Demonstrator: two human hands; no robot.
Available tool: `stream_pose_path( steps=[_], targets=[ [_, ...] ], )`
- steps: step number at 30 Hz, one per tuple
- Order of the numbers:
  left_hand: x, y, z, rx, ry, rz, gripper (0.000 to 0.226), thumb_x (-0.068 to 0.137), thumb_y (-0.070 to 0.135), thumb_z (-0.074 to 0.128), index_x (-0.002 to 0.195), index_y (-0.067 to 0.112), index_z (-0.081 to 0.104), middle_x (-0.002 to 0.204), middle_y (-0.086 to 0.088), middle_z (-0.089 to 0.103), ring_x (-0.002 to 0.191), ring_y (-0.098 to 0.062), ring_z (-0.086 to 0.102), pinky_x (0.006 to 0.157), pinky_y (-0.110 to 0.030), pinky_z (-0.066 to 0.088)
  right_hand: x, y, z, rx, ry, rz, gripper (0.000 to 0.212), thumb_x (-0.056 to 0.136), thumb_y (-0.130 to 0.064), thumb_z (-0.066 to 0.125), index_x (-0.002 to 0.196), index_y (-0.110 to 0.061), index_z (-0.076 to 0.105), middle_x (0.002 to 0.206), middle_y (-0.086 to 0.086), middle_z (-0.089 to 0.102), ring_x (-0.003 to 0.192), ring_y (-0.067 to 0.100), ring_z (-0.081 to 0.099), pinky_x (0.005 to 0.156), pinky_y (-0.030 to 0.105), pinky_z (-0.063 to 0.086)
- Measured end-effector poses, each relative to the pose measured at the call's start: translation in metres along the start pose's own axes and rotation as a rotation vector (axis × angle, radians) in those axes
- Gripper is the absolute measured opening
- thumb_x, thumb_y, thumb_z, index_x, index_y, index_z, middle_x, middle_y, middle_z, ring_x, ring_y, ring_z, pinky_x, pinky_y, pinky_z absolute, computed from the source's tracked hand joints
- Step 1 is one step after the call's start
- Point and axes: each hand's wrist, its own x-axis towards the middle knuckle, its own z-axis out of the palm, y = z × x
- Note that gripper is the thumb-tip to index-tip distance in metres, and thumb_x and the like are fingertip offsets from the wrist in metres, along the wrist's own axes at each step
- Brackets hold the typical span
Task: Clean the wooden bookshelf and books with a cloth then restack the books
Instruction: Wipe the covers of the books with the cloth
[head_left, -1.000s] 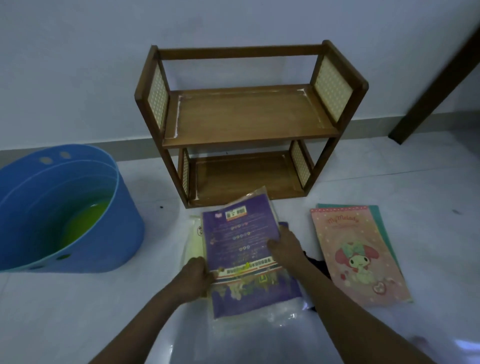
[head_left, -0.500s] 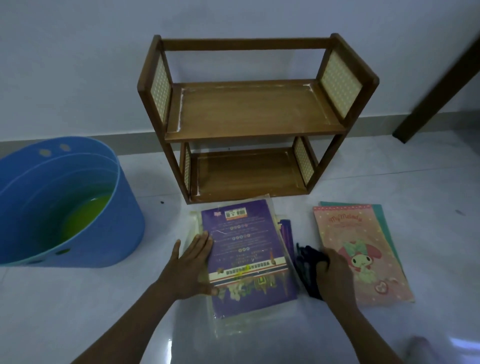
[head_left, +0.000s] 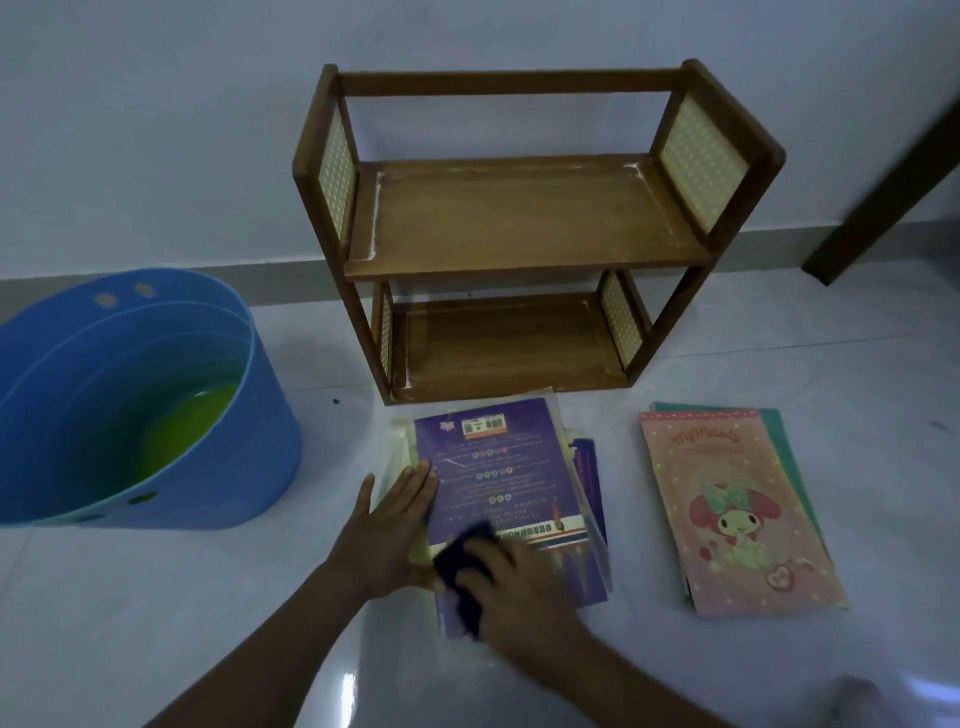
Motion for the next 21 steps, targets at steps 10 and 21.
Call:
stream_pose_path(
  steps=[10,21],
  targets=[
    [-0.002,0.009,0.001,-0.106,0.025,-0.034,0.132,0.059,0.088,0.047,0.147,0.018,-0.021,0.160,0.001,-0.013,0.146,-0.016,-0.012,0.111,-0.045,-0.019,0.072,0.010,-0.024,0.078,-0.028,0.139,0.057,0.086,-0.022,0.059,0.140,-0.020,0.041,0.153,0.008,0.031,0.132,0.035,0.034,0.108,0.047,0.031],
    [-0.002,0.012,-0.005,-0.127,0.066,-0.016,0.133,0.059,0.086,0.051,0.118,0.037,-0.057,0.158,-0.002,-0.013,0.145,-0.021,-0.010,0.109,-0.046,-0.019,0.058,0.003,-0.022,-0.039,-0.035,0.362,0.052,0.071,-0.023,0.074,0.121,-0.019,0.059,0.133,0.010,0.054,0.108,0.038,0.056,0.089,0.048,0.051]
  ],
)
